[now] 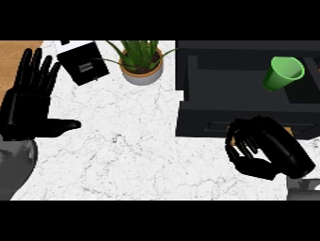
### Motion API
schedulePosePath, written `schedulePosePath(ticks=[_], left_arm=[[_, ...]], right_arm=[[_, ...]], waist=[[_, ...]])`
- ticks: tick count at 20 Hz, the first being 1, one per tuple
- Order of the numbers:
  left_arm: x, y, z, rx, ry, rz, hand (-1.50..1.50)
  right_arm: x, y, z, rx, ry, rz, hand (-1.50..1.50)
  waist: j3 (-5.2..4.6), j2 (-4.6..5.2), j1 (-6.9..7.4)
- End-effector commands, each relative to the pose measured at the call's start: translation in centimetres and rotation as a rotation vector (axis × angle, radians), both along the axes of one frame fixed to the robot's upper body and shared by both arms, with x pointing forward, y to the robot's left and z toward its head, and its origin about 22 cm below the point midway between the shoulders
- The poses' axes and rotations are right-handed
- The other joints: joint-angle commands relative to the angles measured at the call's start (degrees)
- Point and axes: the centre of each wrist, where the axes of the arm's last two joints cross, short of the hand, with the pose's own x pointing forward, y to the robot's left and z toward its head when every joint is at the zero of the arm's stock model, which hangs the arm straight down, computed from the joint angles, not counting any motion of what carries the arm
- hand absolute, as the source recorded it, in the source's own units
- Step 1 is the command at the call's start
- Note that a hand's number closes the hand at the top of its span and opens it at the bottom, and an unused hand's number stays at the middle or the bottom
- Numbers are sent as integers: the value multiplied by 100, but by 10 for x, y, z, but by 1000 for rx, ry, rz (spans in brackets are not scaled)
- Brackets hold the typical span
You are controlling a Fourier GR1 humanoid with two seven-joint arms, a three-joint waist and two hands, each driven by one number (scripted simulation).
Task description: Pick up the cup, place it into the drawer and close the drawer
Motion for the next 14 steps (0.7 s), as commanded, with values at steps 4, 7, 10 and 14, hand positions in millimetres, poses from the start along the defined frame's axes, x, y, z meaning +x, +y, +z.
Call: schedulePosePath(ticks=[4, 7, 10, 14], left_arm=[[-14, 18, -28, -31, -5, 9, -150], [-30, 46, -17, 1, 1, -17, -150], [-39, 48, -29, -6, 4, 15, -150], [-50, 73, -35, -19, 4, 7, -150]], right_arm=[[43, 28, -35, -120, 40, -10, -150], [51, 3, -73, -194, 45, -37, -150], [65, 19, -80, -222, 67, -30, -150], [86, 21, -90, -189, 99, -29, -150]], waist=[[-1, 12, -71], [3, 22, 21], [1, 7, -49], [1, 11, -52]])
